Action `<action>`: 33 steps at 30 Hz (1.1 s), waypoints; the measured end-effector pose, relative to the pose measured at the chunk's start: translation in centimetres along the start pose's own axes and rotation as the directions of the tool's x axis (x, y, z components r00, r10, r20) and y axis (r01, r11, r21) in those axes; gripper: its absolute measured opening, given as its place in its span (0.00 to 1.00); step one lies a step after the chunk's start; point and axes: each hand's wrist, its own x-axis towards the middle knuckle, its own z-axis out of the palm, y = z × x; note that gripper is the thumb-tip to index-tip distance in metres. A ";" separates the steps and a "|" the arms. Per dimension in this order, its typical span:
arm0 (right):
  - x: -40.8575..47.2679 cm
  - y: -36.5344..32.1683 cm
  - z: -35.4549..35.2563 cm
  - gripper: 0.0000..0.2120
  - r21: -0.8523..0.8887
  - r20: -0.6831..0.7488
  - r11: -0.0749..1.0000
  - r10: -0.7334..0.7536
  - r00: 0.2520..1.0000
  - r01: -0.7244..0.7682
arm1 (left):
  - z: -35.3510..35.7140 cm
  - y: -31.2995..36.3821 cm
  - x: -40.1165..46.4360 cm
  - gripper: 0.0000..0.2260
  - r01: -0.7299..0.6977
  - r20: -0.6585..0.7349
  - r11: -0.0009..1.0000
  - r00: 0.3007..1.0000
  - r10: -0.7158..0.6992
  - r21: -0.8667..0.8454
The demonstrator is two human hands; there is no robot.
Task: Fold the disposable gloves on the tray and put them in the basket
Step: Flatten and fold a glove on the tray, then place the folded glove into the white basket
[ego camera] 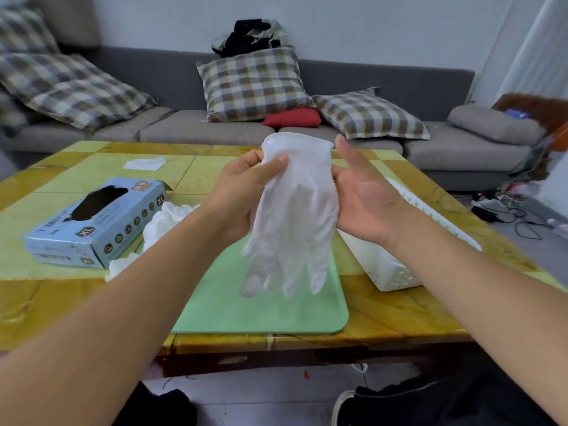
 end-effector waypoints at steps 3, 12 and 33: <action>-0.5 0.1 0.2 0.29 -0.102 0.005 0.994 0.033 0.999 -0.032 | 1.2 0.4 0.2 0.11 -0.021 0.004 1.000 1.000 0.021 -0.002; -3.0 -6.7 -2.2 0.18 -0.309 -0.245 0.932 -0.270 0.931 0.189 | 5.4 3.2 2.2 0.08 -0.113 0.126 0.993 0.986 0.109 0.025; -1.5 -11.6 -15.1 0.10 -0.586 -0.185 0.695 -0.615 0.767 0.417 | 14.0 0.9 12.7 0.06 -0.390 0.264 0.911 0.900 0.347 0.135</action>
